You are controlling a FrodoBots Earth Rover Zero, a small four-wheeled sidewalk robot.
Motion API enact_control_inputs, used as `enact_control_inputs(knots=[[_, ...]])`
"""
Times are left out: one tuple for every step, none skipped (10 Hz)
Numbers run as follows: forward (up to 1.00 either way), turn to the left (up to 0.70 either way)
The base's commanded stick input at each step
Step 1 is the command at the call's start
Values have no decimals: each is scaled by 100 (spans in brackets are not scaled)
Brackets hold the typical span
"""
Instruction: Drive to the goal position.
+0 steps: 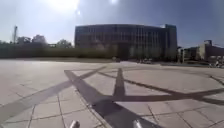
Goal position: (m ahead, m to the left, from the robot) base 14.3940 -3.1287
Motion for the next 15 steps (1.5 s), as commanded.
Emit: enact_control_inputs(knots=[[100,-2],[100,-7],[100,-38],[100,-39],[100,-31],[100,0],[100,0],[100,0],[100,0],[100,0],[100,0],[100,0],[100,-14],[100,-31],[100,-36]])
